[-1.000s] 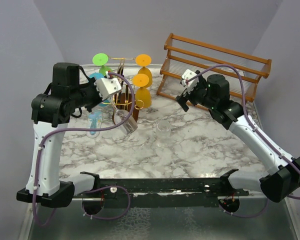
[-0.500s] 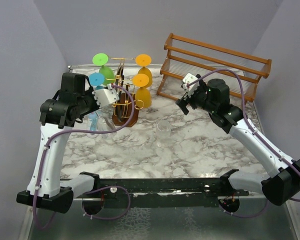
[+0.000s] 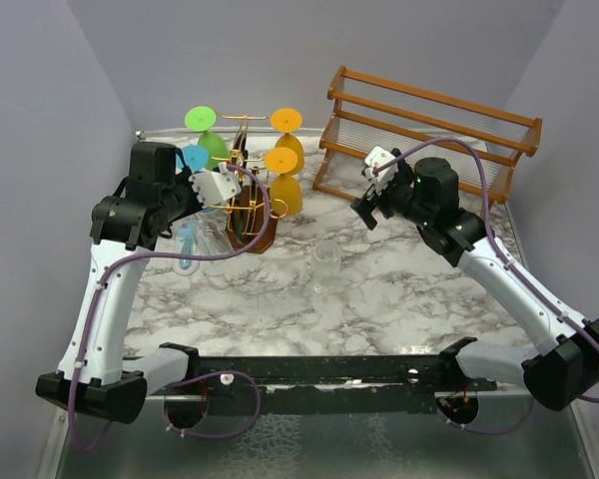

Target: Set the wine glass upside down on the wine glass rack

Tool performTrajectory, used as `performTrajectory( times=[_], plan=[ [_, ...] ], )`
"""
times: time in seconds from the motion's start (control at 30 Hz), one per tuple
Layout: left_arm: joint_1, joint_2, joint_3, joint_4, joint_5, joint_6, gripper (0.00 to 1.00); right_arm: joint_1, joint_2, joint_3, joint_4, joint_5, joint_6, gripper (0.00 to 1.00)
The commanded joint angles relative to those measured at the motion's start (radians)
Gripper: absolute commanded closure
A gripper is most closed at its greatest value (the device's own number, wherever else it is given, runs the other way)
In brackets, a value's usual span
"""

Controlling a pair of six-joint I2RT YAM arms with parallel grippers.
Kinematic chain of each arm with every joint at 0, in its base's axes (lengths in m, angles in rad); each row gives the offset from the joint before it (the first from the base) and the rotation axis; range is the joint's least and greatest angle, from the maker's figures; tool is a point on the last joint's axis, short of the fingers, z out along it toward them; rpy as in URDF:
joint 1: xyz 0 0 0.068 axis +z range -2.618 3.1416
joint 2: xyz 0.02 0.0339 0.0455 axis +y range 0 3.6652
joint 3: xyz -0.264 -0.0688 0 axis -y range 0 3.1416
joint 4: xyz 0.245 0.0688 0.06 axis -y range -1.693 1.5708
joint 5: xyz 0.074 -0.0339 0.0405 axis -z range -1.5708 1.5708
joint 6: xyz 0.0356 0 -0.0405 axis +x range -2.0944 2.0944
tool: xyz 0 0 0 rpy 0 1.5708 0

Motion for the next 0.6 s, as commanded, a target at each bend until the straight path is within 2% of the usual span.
performTrajectory(
  times=[0.0, 0.57],
  plan=[
    [-0.008, 0.009, -0.003, 0.09, -0.027, 0.018, 0.98, -0.008, -0.029, -0.004, 0.029, -0.013, -0.001, 0.0],
    [-0.028, 0.028, -0.053, 0.157, -0.195, 0.048, 0.98, -0.015, -0.038, -0.006, 0.023, -0.031, -0.003, 0.0]
  ],
)
